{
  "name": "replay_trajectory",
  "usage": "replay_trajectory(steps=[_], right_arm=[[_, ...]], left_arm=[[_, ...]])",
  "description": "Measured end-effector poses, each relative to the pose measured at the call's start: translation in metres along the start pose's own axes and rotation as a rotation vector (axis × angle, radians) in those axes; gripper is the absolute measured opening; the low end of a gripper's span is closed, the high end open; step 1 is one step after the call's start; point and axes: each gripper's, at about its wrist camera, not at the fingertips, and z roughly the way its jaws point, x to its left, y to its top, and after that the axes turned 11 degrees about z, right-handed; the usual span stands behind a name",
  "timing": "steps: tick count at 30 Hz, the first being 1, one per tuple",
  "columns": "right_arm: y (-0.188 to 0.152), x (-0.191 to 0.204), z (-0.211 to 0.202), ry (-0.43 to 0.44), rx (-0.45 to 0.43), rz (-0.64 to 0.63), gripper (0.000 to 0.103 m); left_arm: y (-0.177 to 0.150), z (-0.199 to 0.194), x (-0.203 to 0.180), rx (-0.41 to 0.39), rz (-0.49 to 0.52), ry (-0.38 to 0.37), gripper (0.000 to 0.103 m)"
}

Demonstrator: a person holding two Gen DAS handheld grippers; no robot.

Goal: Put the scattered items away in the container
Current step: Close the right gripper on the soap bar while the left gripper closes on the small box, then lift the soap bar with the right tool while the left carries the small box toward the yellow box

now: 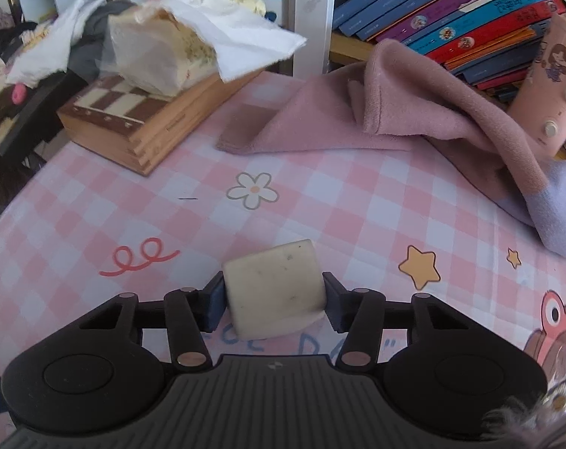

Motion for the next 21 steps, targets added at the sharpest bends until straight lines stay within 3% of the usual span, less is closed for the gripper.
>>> replay_trajectory(steps=[13,21], right_arm=[[-0.039,0.023,-0.096,0.055,-0.126,0.051,0.049],[-0.085,0.037,-0.157,0.086,-0.177,0.038,0.049]], left_arm=[[-0.014,-0.069,0.005,-0.088,-0.051,0.036,0.028],[-0.036,-0.117,-0.003,-0.137,-0.065,0.016,0.028]])
